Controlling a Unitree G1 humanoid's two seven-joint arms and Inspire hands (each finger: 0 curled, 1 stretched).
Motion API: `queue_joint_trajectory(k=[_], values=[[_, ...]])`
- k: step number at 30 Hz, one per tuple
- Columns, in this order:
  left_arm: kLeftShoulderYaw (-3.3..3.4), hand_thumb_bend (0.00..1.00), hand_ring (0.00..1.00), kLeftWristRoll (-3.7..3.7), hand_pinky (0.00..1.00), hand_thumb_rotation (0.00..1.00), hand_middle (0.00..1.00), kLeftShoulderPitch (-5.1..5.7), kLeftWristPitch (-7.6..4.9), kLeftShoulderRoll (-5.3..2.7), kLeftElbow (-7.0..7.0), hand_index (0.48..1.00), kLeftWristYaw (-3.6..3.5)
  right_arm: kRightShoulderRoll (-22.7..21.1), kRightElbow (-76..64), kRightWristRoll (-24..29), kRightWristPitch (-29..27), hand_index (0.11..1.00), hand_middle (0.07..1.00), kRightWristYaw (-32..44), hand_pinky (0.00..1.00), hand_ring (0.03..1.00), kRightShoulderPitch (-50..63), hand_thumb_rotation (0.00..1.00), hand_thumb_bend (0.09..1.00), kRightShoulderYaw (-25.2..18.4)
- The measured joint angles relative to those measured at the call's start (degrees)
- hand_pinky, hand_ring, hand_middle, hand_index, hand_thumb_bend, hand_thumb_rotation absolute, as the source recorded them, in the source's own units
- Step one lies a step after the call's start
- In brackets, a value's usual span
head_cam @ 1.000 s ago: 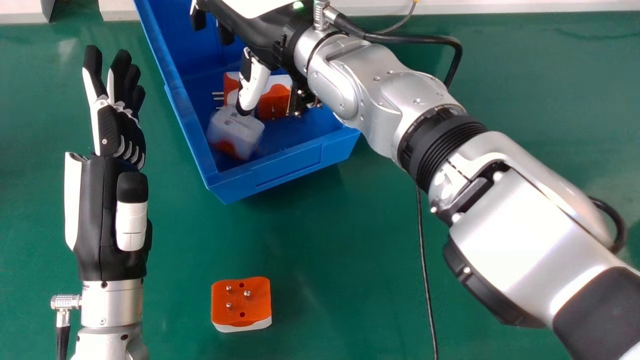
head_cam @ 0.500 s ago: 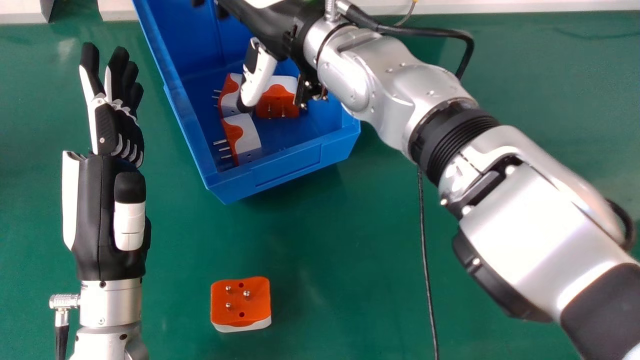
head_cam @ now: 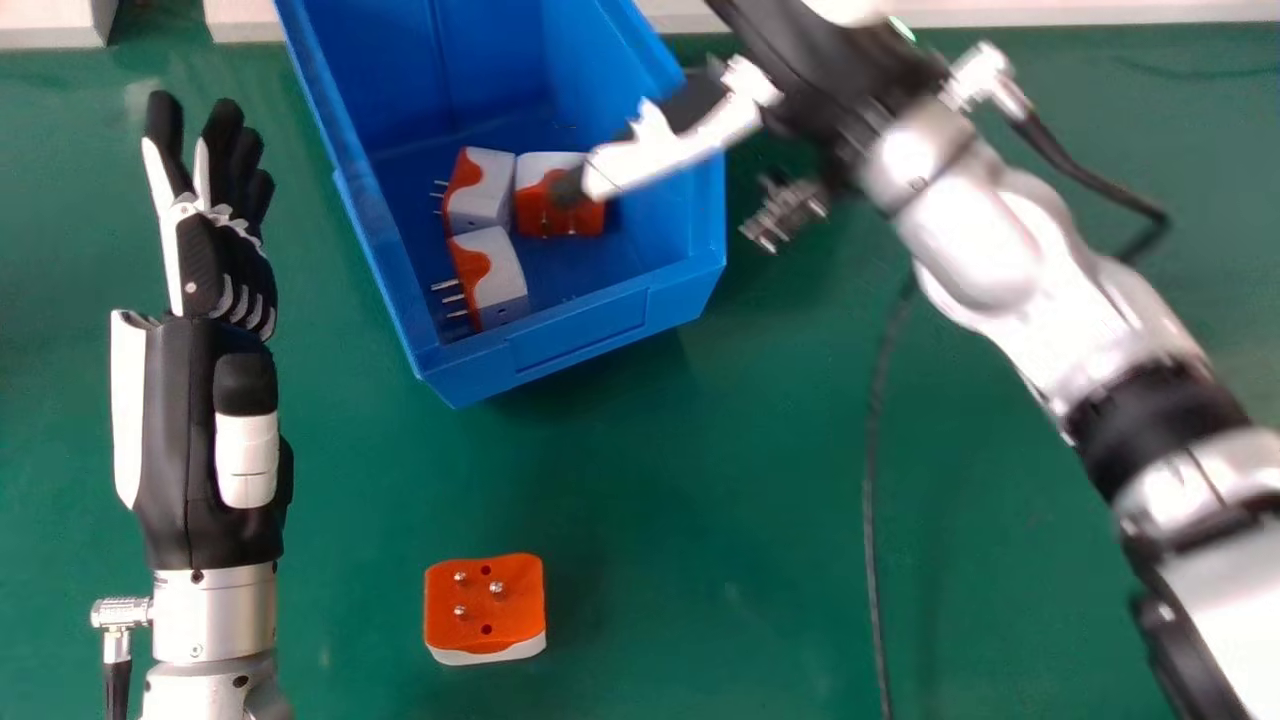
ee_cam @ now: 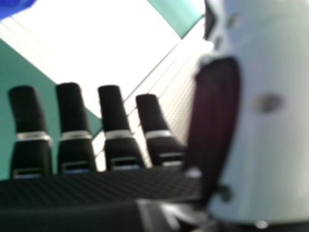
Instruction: Pick all objects and put in blue box
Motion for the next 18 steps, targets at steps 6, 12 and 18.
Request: queue_joint_trajectory(k=[6, 12, 18], values=[[0.49, 0.99, 1.00, -0.05, 1.00, 0.98, 1.00, 0.26, -0.21, 0.11, 0.17, 1.000, 0.18, -5.1, -15.8, 6.3, -4.9, 0.787, 0.766, 3.4, 0.63, 0.725, 17.7, 0.24, 0.993, -4.5], [0.49, 0.98, 1.00, 0.43, 1.00, 0.98, 1.00, 0.24, -0.35, 0.13, 0.17, 1.000, 0.38, -5.3, -23.0, 9.4, -5.0, 0.790, 0.772, 6.3, 0.61, 0.724, 29.2, 0.24, 0.999, -5.8], [0.46, 0.98, 1.00, 0.64, 1.00, 0.98, 1.00, 0.29, -0.32, 0.14, 0.13, 1.000, 0.35, -3.0, -26.2, 10.1, -4.8, 0.788, 0.771, 8.2, 0.60, 0.716, 36.0, 0.24, 0.999, -5.2]])
